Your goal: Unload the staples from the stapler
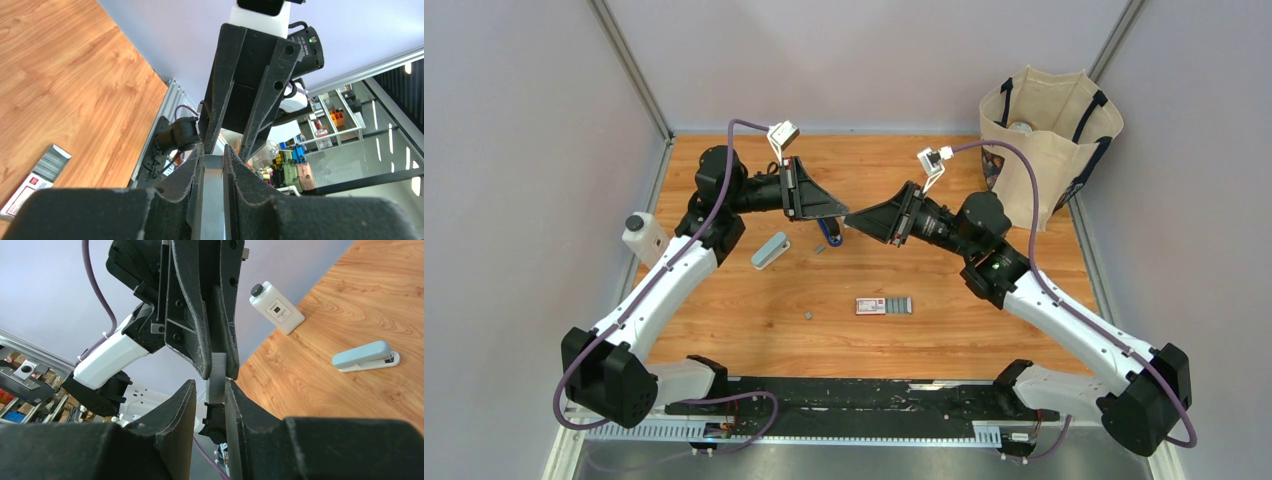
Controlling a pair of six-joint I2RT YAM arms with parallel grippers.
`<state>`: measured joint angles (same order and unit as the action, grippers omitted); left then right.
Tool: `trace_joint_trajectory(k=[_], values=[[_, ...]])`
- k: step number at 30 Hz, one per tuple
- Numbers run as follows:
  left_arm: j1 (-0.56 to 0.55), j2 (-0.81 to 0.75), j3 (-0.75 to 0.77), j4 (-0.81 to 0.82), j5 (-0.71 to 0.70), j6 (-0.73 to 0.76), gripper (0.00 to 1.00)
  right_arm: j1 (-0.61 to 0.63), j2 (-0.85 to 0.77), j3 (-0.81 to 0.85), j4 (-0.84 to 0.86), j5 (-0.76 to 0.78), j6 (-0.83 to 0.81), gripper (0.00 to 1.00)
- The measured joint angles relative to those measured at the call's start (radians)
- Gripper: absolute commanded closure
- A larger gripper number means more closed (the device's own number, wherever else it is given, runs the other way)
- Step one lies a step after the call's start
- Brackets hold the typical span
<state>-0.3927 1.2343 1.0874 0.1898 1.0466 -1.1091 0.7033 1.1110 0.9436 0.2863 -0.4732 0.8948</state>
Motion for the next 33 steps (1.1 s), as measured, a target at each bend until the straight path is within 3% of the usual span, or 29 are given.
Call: trace_joint_trajectory(k=[15,28,29,31,33], values=[[0.0,0.0,0.0,0.0,-0.001,0.0,0.83,0.0,0.001,-0.038,0.018,-0.008,0.018,0.73],[0.0,0.0,0.0,-0.002,-0.001,0.01,0.82,0.0,0.001,-0.038,0.024,-0.018,0.027,0.9],[0.0,0.0,0.0,-0.003,-0.001,0.013,0.79,0.0,0.002,-0.038,0.024,-0.019,0.029,0.9],[0.0,0.0,0.0,-0.01,-0.001,0.016,0.61,0.0,0.005,-0.038,0.025,-0.024,0.032,0.91],[0.0,0.0,0.0,-0.017,-0.003,0.026,0.28,0.0,0.009,-0.038,0.026,-0.027,0.036,0.91]])
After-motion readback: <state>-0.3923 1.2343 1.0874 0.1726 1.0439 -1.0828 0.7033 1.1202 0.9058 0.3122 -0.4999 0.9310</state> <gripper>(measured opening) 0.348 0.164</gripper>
